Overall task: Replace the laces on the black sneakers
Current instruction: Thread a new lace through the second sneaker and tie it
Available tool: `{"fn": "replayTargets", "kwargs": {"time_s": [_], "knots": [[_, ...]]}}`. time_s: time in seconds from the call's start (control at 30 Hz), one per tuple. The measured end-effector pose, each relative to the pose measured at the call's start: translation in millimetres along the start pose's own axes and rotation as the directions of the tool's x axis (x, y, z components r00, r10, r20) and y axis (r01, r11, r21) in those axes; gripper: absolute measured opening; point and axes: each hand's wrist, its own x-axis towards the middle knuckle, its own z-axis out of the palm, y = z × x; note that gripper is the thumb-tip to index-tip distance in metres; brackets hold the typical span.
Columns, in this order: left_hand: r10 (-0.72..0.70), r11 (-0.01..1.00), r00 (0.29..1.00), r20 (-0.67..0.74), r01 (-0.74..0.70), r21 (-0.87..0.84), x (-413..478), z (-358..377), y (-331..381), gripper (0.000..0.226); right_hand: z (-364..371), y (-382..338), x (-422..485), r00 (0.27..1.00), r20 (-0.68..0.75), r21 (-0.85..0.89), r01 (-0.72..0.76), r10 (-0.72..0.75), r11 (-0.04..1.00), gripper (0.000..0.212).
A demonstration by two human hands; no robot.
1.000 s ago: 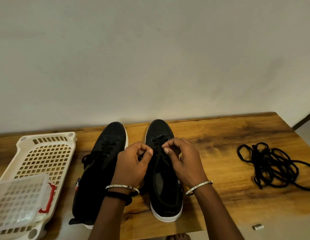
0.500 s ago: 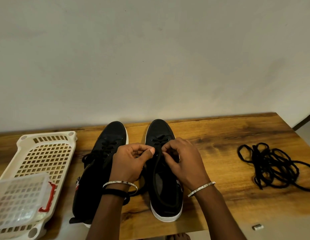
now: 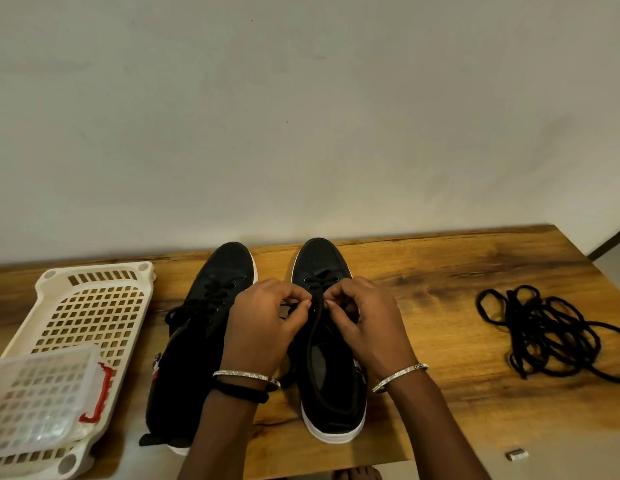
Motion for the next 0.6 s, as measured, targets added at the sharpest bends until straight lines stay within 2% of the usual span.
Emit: {"fn": "replayTargets", "kwargs": {"time_s": [0.13, 0.27, 0.33, 0.43, 0.6], "knots": [[0.152, 0.971, 0.988, -0.036, -0.143, 0.190, -1.7, 2.7, -0.1, 0.006, 4.4, -3.4, -1.5, 0.999, -0.027, -0.071, 0.039, -0.041, 0.997, 0.002], [0.219, 0.948, 0.976, -0.015, -0.210, 0.239, -3.4, 1.2, -2.5, 0.008, 3.8, -4.5, -1.7, 0.998, -0.030, -0.076, 0.047, -0.049, 0.996, 0.002], [0.219, 0.950, 0.975, 0.018, -0.218, 0.226, -3.7, -1.7, -4.2, 0.007, 1.9, -3.3, -1.6, 0.999, -0.026, -0.048, 0.038, -0.040, 0.998, 0.005], [0.167, 0.965, 0.984, 0.060, -0.175, 0.196, -3.8, -4.8, -7.2, 0.018, -3.4, -1.5, -2.2, 1.000, -0.006, 0.073, -0.003, 0.004, 0.997, 0.010], [0.141, 0.979, 0.990, 0.029, -0.143, 0.142, -3.8, -4.5, -11.1, 0.018, -10.0, -0.5, -3.1, 0.994, 0.016, 0.230, -0.109, 0.109, 0.967, 0.022]]}}
